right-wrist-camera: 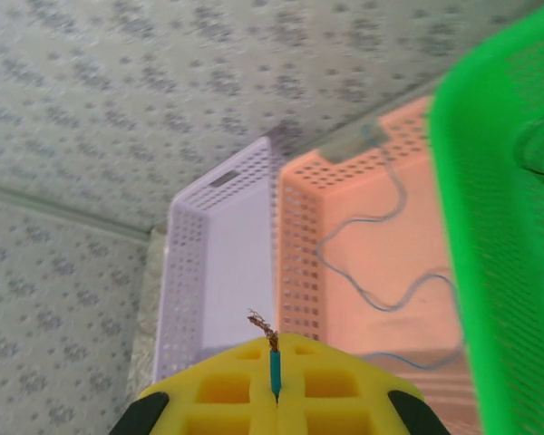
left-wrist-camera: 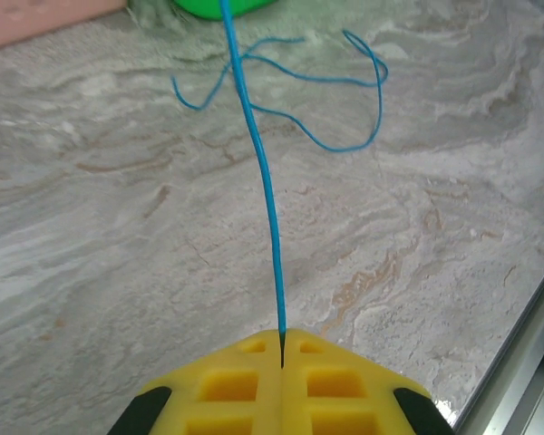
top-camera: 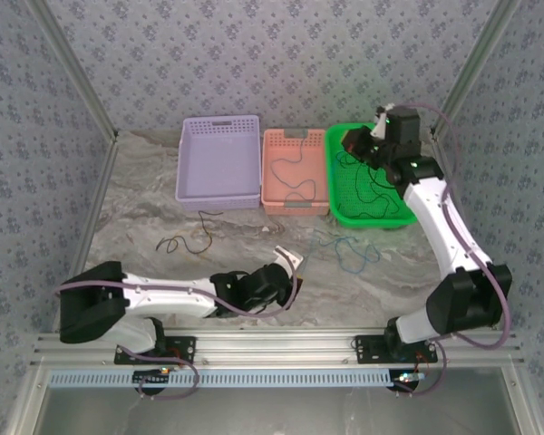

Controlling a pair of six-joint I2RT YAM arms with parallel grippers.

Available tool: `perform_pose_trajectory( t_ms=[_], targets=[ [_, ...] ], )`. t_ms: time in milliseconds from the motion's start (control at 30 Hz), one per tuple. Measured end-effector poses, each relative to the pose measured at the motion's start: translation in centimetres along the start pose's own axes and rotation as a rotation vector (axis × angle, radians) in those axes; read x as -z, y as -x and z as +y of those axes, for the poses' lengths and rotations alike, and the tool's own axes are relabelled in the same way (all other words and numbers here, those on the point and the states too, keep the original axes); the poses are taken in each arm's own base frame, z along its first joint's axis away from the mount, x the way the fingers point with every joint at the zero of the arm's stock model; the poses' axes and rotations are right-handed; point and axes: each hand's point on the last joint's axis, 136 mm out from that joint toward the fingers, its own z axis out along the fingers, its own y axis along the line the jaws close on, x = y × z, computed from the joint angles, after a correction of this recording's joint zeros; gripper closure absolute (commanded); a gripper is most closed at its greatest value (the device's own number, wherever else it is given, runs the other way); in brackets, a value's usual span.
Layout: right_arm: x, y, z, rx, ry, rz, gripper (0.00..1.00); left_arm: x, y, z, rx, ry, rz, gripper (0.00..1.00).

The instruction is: Untangle the cables

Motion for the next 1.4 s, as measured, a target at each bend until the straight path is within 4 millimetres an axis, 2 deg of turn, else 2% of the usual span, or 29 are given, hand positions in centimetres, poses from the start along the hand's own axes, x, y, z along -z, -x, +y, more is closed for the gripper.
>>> perform_pose_trajectory(
  t_ms=[133,333,433,533,667,800,933,1100,1233,1333,1400],
  targets=[
    [-3.2,-0.2,2.1,0.048,0.056,0.026,1.0,0.7,3.4,2.6,0.068,0.061,-0.04,1.0],
    [-8.4,0.3,1.6,0.076,0.06,0.043,1.0,0.9,11.0,8.7,0.206,0.166,-0.133,1.0],
    [-10.7,0.7,1.2,0.095,0.046,0.042,1.0,-0.1,14.1,11.2,0.24,0.19,-0.149,1.0],
    [-12.7,1.0,0.4,0.102,0.019,0.034,1.0,-2.2,15.8,13.2,0.257,0.2,-0.129,1.0],
    [-15.4,1.1,-0.8,0.098,-0.02,0.029,1.0,-5.6,16.4,15.8,0.276,0.216,-0.079,1.0],
    [-18.6,0.8,-2.3,0.095,-0.065,0.036,1.0,-8.6,15.7,18.0,0.289,0.239,-0.021,1.0],
    [-21.0,-1.2,-4.5,0.088,-0.138,0.079,1.0,-11.0,15.2,19.1,0.287,0.253,0.022,1.0],
    [-22.7,-3.4,-6.4,0.083,-0.22,0.141,0.99,-12.2,15.1,19.6,0.29,0.27,0.05,1.0],
    [-22.8,-4.5,-7.4,0.079,-0.274,0.174,0.64,-12.2,15.5,19.9,0.284,0.284,0.05,1.0],
    [-22.5,-4.6,-8.0,0.084,-0.311,0.176,0.5,-12.1,15.3,20.0,0.284,0.297,0.06,1.0],
    [-22.1,-4.6,-8.3,0.086,-0.335,0.175,0.46,-12.0,15.3,20.1,0.284,0.305,0.066,1.0]
  ],
)
